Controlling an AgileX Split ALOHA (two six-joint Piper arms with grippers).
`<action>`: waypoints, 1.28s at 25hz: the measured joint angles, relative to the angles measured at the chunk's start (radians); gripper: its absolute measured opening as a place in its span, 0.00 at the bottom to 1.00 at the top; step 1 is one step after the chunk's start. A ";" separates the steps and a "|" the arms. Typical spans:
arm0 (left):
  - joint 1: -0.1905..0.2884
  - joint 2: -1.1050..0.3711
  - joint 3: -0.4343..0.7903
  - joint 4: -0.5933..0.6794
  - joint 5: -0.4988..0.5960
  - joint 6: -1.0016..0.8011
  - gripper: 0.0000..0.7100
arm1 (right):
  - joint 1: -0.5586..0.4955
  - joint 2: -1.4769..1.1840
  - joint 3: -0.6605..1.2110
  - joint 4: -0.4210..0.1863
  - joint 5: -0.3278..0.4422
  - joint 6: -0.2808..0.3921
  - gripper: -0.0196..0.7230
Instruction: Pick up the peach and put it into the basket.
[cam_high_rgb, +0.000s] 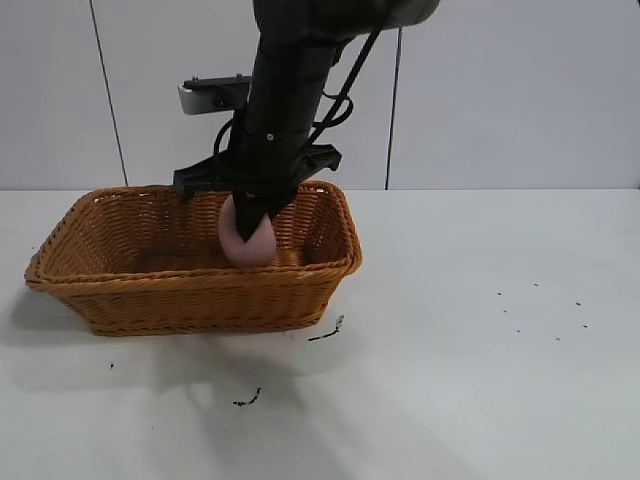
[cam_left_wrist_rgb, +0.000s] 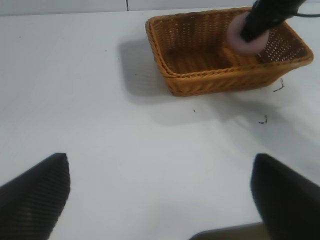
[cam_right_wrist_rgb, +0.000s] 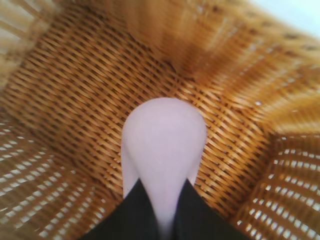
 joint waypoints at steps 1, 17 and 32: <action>0.000 0.000 0.000 0.000 0.000 0.000 0.98 | 0.000 -0.011 0.000 0.000 0.000 -0.006 0.90; 0.000 0.000 0.000 0.000 0.000 0.000 0.98 | -0.180 -0.099 -0.171 0.001 0.194 -0.010 0.96; 0.000 0.000 0.000 0.000 0.000 0.000 0.98 | -0.635 -0.115 -0.171 0.027 0.295 -0.018 0.96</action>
